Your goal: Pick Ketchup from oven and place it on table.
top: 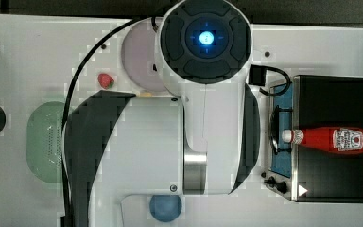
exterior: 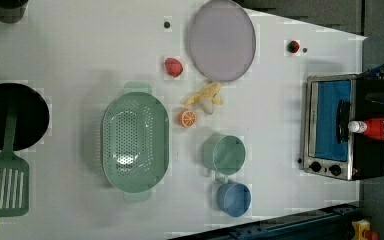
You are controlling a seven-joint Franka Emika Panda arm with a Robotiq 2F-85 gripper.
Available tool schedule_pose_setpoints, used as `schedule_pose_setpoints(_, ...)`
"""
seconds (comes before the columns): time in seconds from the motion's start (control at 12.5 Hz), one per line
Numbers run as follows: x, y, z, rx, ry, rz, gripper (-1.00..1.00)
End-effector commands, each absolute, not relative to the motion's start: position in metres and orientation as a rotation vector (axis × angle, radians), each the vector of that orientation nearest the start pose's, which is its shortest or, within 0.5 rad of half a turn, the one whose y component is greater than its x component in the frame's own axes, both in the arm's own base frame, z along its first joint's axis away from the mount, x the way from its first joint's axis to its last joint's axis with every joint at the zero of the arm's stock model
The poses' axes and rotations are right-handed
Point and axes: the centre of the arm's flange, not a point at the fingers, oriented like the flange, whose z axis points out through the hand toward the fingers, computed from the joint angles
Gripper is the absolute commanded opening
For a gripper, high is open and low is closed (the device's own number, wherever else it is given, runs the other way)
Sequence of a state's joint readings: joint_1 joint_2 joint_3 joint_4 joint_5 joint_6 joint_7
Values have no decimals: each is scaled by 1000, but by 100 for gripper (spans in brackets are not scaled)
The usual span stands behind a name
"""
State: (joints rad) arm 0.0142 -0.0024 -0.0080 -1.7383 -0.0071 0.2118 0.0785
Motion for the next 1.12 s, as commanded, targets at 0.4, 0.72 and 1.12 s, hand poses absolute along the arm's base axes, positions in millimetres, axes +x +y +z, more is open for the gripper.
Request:
schedule_pose_setpoints(0.4,461,-20,618,-2717,1469,8,100)
schedule_pose_setpoints(0.72,470,-84,597,-2617,1626,53,100)
schedule_pose_setpoints(1.12,469,-228,540,-2359,1965,76,100)
